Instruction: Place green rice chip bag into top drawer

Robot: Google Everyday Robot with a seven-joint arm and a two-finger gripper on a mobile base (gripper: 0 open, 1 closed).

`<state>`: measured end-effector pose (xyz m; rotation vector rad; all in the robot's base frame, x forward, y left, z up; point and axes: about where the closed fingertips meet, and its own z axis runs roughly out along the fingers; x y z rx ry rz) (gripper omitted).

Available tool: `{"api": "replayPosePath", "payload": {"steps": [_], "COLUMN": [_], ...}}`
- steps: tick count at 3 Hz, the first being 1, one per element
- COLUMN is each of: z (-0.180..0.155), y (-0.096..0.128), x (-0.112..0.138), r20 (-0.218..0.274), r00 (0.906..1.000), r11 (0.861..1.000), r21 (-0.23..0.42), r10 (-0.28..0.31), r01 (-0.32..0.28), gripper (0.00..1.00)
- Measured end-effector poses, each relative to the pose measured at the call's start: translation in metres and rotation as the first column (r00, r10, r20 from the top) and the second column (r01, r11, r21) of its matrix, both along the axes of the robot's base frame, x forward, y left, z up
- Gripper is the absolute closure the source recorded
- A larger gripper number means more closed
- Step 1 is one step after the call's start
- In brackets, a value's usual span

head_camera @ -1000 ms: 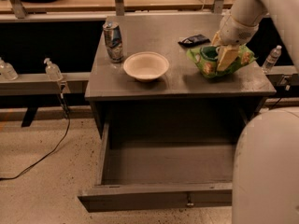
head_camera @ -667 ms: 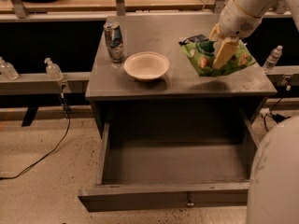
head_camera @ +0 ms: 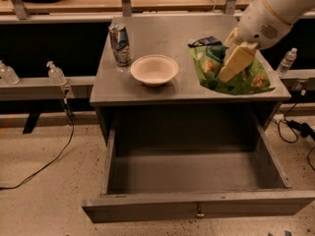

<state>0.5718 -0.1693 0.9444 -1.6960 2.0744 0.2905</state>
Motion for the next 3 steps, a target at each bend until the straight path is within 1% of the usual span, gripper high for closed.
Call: {"api": "replayPosePath", "payload": {"steps": [1, 2, 3], "z": [0.009, -0.045, -0.136], "y": [-0.001, -0.001, 0.004], "x": [-0.037, -0.057, -0.078], "r20": [0.083, 0.069, -0.083], "r00": [0.9921, 0.9896, 0.9918], "r11": [0.994, 0.99, 0.995], "r21": [0.065, 0.071, 0.031], "r10": [-0.093, -0.126, -0.097], "r01": [0.088, 0.121, 0.1], "gripper": [1.0, 1.0, 0.85]}}
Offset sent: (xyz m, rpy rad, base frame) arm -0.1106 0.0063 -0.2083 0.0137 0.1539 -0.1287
